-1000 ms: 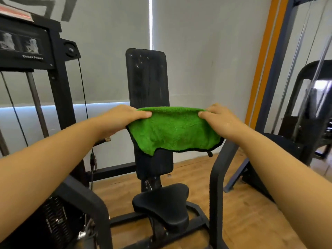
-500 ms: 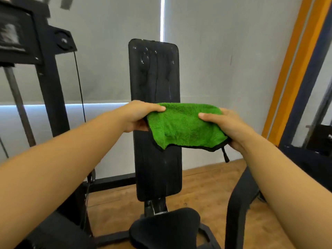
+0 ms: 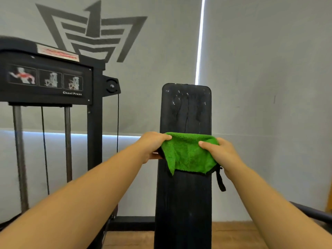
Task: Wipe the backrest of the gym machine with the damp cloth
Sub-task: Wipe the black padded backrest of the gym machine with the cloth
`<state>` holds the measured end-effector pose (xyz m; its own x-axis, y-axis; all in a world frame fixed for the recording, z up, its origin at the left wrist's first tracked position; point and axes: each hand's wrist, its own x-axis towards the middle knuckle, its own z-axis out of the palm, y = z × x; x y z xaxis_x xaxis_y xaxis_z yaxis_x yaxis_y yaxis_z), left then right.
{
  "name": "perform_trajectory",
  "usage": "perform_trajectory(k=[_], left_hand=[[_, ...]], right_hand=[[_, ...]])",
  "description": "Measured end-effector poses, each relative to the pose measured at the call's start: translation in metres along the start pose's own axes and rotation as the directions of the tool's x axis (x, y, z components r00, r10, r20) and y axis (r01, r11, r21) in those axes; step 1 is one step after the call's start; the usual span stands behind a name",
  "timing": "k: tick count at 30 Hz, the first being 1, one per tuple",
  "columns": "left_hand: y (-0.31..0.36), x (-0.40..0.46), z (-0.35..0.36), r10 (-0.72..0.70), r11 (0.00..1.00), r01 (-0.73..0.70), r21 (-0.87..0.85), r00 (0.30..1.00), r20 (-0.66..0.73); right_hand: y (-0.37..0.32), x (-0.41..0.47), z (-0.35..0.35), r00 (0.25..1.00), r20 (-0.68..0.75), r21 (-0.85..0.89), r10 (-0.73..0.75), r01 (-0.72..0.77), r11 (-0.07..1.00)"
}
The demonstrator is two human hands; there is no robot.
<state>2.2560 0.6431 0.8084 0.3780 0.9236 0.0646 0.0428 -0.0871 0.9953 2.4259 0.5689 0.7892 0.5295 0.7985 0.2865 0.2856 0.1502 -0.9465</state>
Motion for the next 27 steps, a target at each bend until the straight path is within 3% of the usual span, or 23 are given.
perform_trajectory(k=[8, 27], left_hand=[[0.012, 0.006, -0.014, 0.129, 0.987, -0.125, 0.097, 0.991, -0.037], [-0.009, 0.010, -0.019, 0.086, 0.990, -0.086, 0.115, 0.996, 0.003]], right_hand=[[-0.004, 0.010, 0.014, 0.993, -0.105, -0.079, -0.056, 0.048, 0.996], [-0.002, 0.003, 0.022, 0.989, -0.143, -0.052, -0.035, 0.028, 0.998]])
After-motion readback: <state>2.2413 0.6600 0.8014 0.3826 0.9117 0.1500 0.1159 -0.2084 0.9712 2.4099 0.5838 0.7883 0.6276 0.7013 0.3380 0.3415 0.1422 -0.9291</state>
